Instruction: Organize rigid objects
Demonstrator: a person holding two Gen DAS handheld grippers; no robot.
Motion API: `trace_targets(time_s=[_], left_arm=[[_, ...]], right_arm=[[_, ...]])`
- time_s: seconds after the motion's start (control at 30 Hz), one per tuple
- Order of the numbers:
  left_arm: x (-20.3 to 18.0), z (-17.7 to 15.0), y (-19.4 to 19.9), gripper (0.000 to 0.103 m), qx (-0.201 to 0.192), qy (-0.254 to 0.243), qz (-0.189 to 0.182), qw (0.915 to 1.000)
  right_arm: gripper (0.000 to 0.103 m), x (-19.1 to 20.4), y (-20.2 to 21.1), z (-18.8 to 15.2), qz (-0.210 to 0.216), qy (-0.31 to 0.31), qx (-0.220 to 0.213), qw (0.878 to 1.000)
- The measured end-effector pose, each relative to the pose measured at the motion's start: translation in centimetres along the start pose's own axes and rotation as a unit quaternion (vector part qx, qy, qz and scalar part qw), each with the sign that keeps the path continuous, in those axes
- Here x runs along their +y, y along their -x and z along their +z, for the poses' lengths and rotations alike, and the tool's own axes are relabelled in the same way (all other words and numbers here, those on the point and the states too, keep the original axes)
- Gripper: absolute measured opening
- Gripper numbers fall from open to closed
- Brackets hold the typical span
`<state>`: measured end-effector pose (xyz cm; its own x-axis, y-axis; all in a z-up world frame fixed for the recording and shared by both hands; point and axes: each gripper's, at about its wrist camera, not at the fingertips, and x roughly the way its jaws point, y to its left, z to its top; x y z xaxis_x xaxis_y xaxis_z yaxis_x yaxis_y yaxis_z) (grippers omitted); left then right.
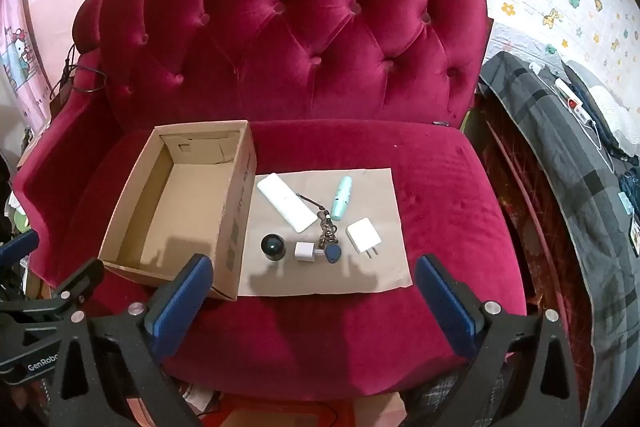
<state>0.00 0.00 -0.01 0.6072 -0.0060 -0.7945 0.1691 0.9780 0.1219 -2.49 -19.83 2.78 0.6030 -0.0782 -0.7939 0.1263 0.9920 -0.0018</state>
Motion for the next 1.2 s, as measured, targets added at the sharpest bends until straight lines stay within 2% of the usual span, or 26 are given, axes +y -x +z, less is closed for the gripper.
trace_targets(time_s=[0.07,0.33,0.37,0.63,1.2], left_arm=[[0.1,0.0,-0.1,0.103,0.005,0.006,-0.011,0.9999],[1.0,0.1,-0.2,0.103,0.003,0.002,-0.017,0.9998],[0.4,0.0,-0.2,0.103,0.003,0.0,-0.008,1.0],[0.1,-0.1,-0.3,0.103,0.002,-0.001,-0.004,1.0],[0.4,-0.1,-0.2,0.103,0.0,0.004,-0.008,1.0]], right_arm=[[0.103,0.0,0.0,0.0,0.001,-0.001,0.0,1.0],[0.103,-0.2,0.2,0.0,-0.004,0.002,0.0,1.0],[0.103,-0.5,0.2,0.0,-0.004,0.002,0.0,1.0],[0.103,0.2,0.3,0.1,-0.004,0.006,-0.002,1.0],[0.103,0.3,0.5,0.2,-0.003,0.007,-0.003,1.0]])
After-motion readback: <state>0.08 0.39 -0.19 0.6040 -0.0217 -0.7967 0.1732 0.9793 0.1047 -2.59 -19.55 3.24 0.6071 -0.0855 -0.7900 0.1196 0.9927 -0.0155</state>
